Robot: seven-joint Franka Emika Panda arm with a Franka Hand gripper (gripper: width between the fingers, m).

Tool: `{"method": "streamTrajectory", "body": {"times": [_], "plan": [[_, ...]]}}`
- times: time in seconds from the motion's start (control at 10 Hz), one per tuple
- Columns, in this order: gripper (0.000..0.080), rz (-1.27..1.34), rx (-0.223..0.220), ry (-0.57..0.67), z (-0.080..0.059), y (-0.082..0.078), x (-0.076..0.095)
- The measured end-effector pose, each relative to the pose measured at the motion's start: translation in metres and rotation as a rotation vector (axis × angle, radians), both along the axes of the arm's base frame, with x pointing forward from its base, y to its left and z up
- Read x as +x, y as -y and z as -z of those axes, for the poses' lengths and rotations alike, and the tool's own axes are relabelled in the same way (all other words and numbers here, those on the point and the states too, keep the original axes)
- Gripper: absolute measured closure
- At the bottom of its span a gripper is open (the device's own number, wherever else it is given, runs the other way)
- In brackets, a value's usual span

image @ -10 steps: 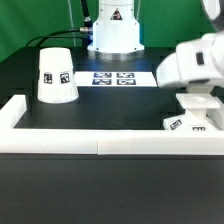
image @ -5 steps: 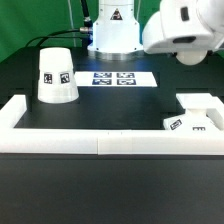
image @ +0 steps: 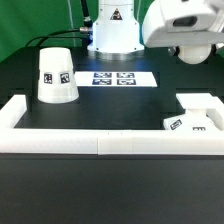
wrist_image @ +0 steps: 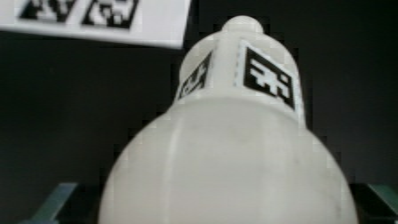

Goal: Assemble lamp

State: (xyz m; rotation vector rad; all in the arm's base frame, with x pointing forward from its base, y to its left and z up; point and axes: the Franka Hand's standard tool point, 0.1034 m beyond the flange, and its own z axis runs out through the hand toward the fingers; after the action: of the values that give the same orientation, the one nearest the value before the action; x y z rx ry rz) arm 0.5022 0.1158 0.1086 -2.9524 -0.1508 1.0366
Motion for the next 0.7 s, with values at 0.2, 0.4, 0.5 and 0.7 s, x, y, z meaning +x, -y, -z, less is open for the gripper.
{"method": "streamTrajectory", "body": {"times": [0.2,0.4,0.5,0.7], "plan": [[0.022,-0.016,0.033,0.141,-0.008,0.008,0.007],[0.022,-0.026,0.051,0.293,-0.024,0.011,0.016],[0.022,-0.026,0.057,0.368,-0.027,0.009,0.023],[0.022,-0.02,0.068,0.51,-0.023,0.01,0.025]]}}
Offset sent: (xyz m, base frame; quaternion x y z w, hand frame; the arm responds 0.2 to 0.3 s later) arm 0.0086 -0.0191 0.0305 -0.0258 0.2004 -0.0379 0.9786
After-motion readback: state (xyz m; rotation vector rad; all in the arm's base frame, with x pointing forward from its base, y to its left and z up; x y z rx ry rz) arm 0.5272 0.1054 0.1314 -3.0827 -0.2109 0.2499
